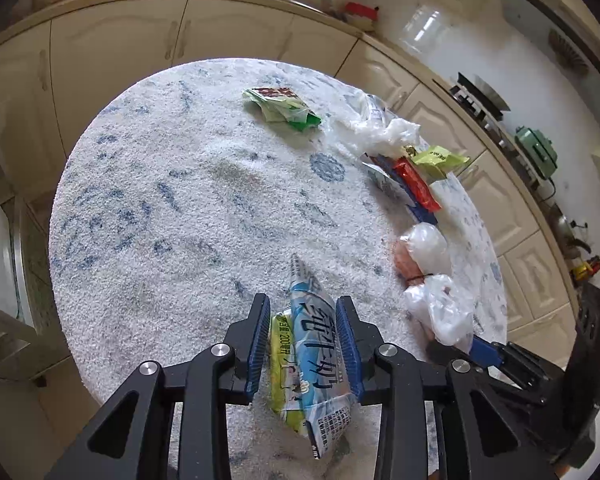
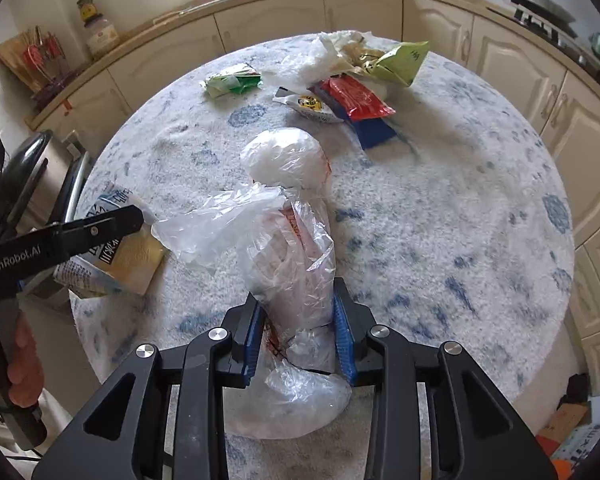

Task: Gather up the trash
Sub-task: 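Lift the carton and bag and carry both over the blue bin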

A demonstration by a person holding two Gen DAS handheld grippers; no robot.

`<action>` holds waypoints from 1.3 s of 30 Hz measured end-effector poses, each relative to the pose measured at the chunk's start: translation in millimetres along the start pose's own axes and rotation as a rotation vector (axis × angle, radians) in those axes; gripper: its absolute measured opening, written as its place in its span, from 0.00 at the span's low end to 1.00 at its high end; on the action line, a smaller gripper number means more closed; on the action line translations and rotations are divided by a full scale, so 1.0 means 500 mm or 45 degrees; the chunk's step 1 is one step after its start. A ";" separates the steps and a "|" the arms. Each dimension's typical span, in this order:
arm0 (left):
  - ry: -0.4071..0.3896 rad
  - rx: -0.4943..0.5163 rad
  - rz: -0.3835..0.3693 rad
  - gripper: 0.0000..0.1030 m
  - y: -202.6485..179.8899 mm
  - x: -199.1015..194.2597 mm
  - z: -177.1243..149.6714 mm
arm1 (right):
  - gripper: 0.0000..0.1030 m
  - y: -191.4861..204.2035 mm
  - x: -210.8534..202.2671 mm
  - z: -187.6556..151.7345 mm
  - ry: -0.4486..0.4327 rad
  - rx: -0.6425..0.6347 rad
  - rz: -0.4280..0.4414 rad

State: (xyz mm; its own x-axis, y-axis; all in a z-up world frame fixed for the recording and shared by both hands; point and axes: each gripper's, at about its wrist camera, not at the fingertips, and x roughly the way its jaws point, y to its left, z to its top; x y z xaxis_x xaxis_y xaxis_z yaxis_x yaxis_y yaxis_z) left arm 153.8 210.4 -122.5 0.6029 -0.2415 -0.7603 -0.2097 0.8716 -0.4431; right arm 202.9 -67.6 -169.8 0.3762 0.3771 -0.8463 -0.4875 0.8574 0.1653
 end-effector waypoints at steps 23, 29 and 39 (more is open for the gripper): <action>-0.097 0.191 0.108 0.23 -0.086 -0.029 -0.039 | 0.29 -0.022 0.007 0.005 -0.160 0.132 -0.104; -0.075 0.249 0.076 0.22 -0.134 -0.019 -0.041 | 0.29 -0.064 -0.018 -0.007 -0.175 0.197 -0.113; -0.063 0.420 0.005 0.22 -0.272 0.010 -0.042 | 0.29 -0.167 -0.084 -0.048 -0.236 0.348 -0.152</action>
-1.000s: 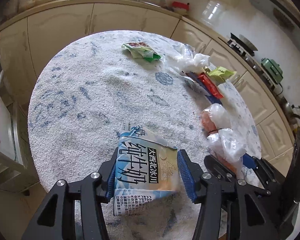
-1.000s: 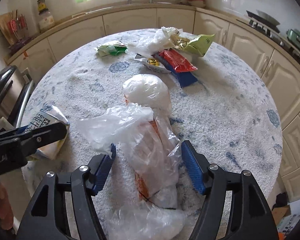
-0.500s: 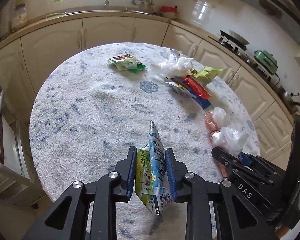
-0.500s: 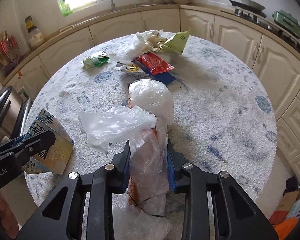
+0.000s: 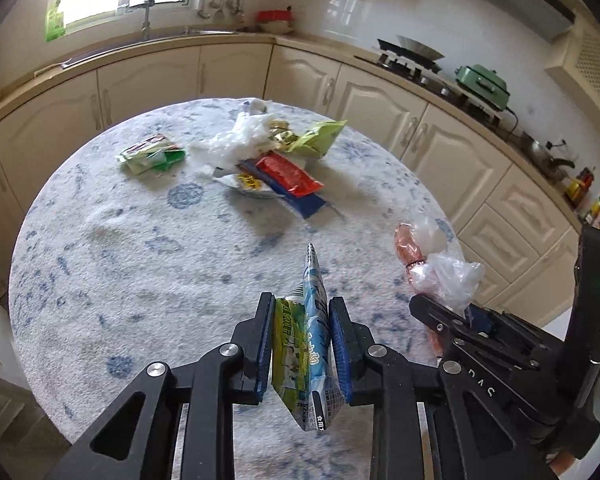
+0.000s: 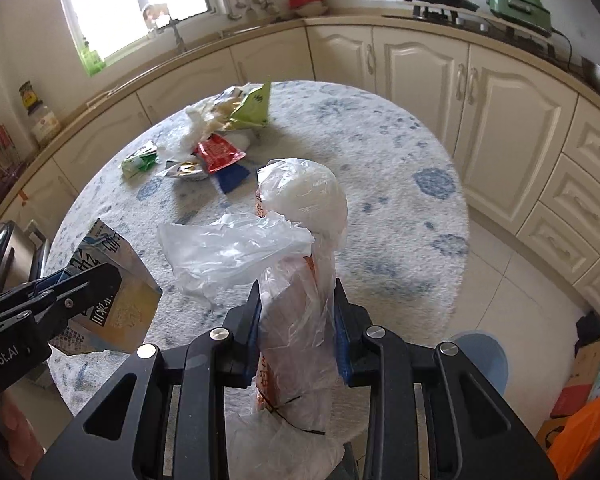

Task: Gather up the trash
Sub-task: 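Lift the carton and bag and carry both over the blue bin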

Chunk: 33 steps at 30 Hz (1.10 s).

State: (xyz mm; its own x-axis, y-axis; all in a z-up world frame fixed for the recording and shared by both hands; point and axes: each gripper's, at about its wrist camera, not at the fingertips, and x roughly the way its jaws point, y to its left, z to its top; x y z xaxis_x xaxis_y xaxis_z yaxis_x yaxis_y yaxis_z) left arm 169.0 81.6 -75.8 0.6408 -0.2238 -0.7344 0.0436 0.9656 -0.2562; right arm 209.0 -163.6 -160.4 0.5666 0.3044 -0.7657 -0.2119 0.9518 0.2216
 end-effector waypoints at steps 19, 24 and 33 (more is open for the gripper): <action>0.266 0.484 -0.286 0.20 -0.445 0.249 0.032 | 0.29 -0.437 -0.142 -0.110 -0.061 0.559 -0.398; 0.442 0.524 -0.410 0.20 -0.548 0.360 0.025 | 0.29 -0.529 -0.175 -0.159 -0.047 0.681 -0.517; 0.527 0.631 -0.354 0.31 -0.666 0.508 0.022 | 0.29 -0.619 -0.177 -0.228 0.015 0.838 -0.577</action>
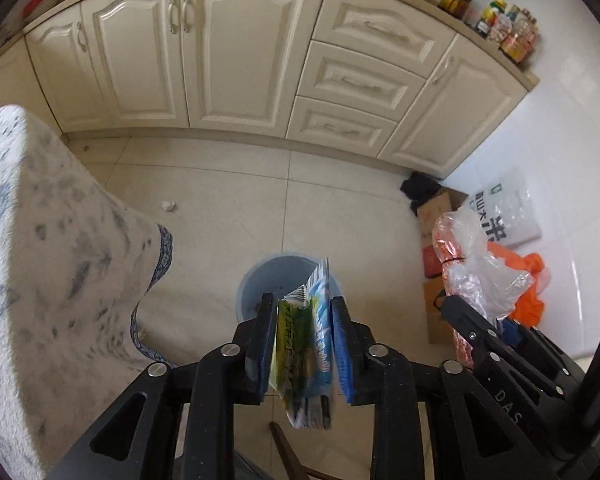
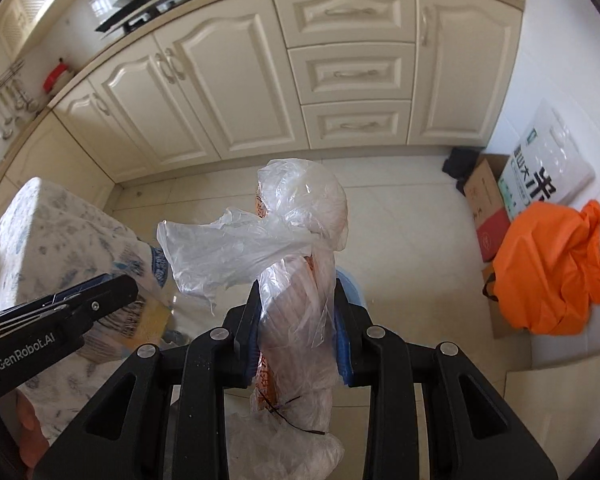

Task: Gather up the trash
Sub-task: 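Lift the carton and bag and carry both over the blue bin, then open both grippers to drop the carton and bag into the bin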

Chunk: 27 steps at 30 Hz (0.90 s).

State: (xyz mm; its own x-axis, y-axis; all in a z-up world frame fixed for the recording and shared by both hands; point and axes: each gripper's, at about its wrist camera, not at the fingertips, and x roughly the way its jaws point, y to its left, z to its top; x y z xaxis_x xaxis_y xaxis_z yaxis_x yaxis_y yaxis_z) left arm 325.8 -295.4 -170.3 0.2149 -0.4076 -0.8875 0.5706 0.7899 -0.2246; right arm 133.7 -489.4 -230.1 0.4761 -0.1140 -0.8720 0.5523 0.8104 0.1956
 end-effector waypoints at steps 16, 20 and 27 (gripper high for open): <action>0.011 0.006 0.125 0.61 -0.049 0.032 -0.028 | 0.30 0.015 0.042 -0.013 0.075 0.023 0.055; 0.001 -0.004 0.141 0.61 -0.034 0.012 -0.043 | 0.43 0.036 0.039 0.006 0.062 0.048 0.105; -0.008 -0.051 0.115 0.61 -0.016 -0.015 -0.054 | 0.59 0.071 0.003 0.011 -0.011 0.013 0.064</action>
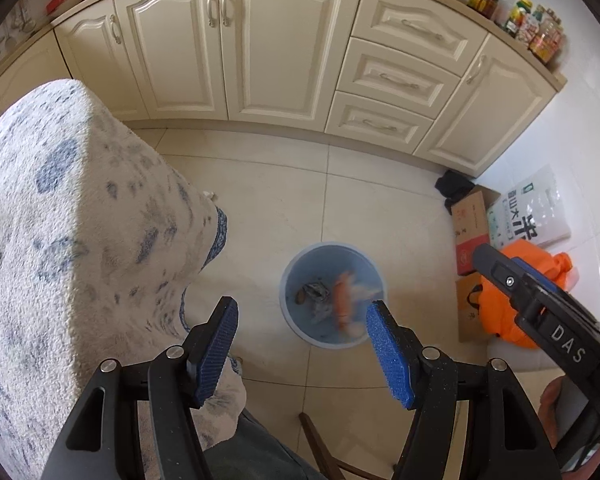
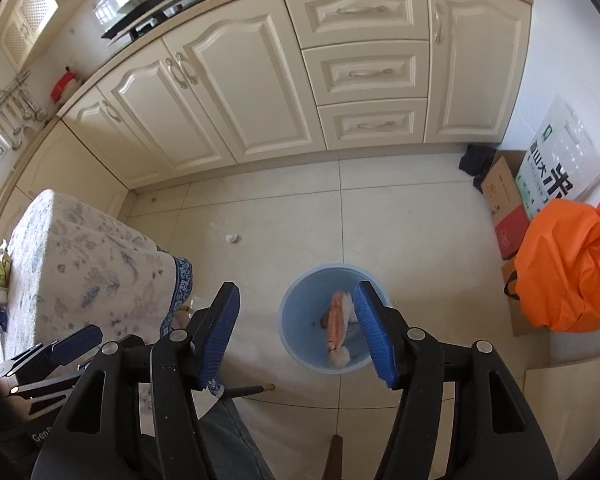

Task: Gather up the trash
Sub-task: 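Open both grippers to drop the carton and bag into the bin, then move both empty grippers back over the table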

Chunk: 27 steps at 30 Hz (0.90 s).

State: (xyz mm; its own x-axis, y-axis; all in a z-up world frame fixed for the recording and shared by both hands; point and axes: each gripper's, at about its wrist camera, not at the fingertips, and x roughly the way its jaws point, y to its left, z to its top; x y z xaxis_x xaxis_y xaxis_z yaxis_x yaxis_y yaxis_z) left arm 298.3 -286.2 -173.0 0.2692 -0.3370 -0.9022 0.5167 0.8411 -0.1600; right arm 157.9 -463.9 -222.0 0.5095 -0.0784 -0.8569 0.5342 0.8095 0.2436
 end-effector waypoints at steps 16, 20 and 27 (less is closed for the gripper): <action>-0.105 -0.031 -0.065 0.61 0.069 -0.126 -0.071 | 0.59 0.060 -0.106 -0.035 -0.100 -0.106 -0.017; -0.160 -0.040 -0.064 0.66 0.093 -0.180 -0.107 | 0.70 0.079 -0.136 -0.043 -0.136 -0.127 -0.045; -0.284 -0.128 -0.002 0.77 0.164 -0.286 -0.183 | 0.86 0.132 -0.181 -0.065 -0.201 -0.200 -0.040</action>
State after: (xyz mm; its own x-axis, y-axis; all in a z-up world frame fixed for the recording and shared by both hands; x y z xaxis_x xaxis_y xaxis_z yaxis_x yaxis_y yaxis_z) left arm 228.0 -130.2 -93.9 0.4468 -0.4139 -0.7931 0.4367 0.8747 -0.2104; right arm 125.3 -384.6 -143.2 0.6001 -0.1853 -0.7781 0.4463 0.8849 0.1335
